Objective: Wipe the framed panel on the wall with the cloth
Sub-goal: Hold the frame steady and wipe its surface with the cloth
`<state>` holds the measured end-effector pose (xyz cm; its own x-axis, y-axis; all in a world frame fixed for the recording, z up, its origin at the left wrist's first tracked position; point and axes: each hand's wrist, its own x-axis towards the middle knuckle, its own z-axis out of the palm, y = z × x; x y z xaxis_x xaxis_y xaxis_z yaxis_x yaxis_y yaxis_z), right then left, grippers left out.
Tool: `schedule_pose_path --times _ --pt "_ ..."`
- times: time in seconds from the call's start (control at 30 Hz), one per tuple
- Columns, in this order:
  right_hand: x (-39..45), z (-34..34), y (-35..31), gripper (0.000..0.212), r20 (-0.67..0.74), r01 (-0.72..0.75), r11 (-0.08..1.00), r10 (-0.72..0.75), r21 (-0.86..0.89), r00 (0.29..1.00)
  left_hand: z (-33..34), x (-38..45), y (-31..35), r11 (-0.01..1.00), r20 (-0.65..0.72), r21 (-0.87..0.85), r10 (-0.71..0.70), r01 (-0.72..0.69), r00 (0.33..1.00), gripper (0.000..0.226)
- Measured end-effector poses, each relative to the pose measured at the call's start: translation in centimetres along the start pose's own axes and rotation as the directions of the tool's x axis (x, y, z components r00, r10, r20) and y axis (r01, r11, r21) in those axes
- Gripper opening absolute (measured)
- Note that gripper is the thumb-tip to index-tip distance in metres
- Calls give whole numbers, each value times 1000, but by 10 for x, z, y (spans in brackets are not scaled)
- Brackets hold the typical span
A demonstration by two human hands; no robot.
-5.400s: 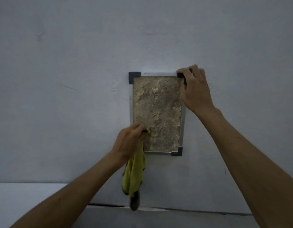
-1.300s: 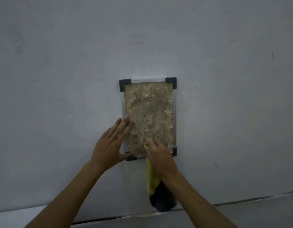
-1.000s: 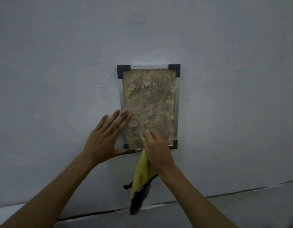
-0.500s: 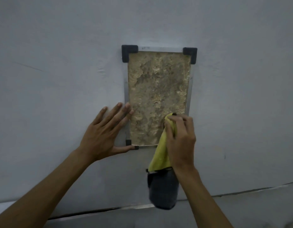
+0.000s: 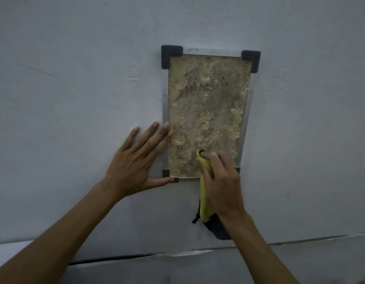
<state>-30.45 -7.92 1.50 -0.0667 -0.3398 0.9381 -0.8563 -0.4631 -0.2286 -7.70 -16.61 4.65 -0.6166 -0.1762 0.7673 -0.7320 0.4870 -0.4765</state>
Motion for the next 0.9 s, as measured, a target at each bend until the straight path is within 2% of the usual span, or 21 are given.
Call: schedule_pose_path --times 0.1,0.13,0.17,0.23,0.3,0.4,0.43,0.57,0.63,0.7,0.73,0.83,0.87,0.9 --pt "8 -8 7 19 -165 -187 982 188 25 968 -1 0 1 1000 3 4 -4 4 1000 113" --pt "8 -6 4 21 -174 -226 974 228 29 958 -2 2 1 1000 8 7 -4 4 1000 113" --pt "3 -1 -2 22 -133 -226 974 227 21 965 -4 1 2 1000 17 9 -5 5 1000 113" --pt "-8 9 -11 23 -23 -136 991 136 -12 990 -4 0 2 1000 22 8 -10 10 1000 112" --pt "-8 7 -7 22 -11 -109 994 109 7 994 -6 0 3 1000 22 4 -7 7 1000 111" --pt "-4 3 -2 20 -199 -276 958 286 76 937 -8 1 2 1000 22 1 -4 4 1000 110" --pt "-5 4 -5 20 -214 -308 948 319 86 923 -9 1 2 1000 28 1 -1 1 1000 109" --pt "-14 10 -13 22 -47 -214 975 217 57 975 -9 -1 1 1000 43 4 -2 2 999 110" --pt "-4 -4 4 18 -166 -325 942 336 88 927 -8 -1 1 1000 48 -3 -10 10 999 110" --pt "3 -14 15 15 -297 -442 887 461 132 836 -8 0 0 1000 58 5 -11 10 998 109" --pt "1 -13 12 15 -286 -454 882 470 122 835 -8 0 1 1000 66 7 -7 6 998 110" --pt "-11 2 -7 19 -64 -285 957 289 61 955 -7 -2 0 1000 77 17 -14 13 997 110" --pt "-13 2 -7 20 -34 -243 968 245 63 969 -6 -2 0 1000 79 21 -12 11 997 110" --pt "-13 -2 -1 19 -60 -257 964 261 70 963 -7 -3 1 1000 80 21 -10 9 997 110"
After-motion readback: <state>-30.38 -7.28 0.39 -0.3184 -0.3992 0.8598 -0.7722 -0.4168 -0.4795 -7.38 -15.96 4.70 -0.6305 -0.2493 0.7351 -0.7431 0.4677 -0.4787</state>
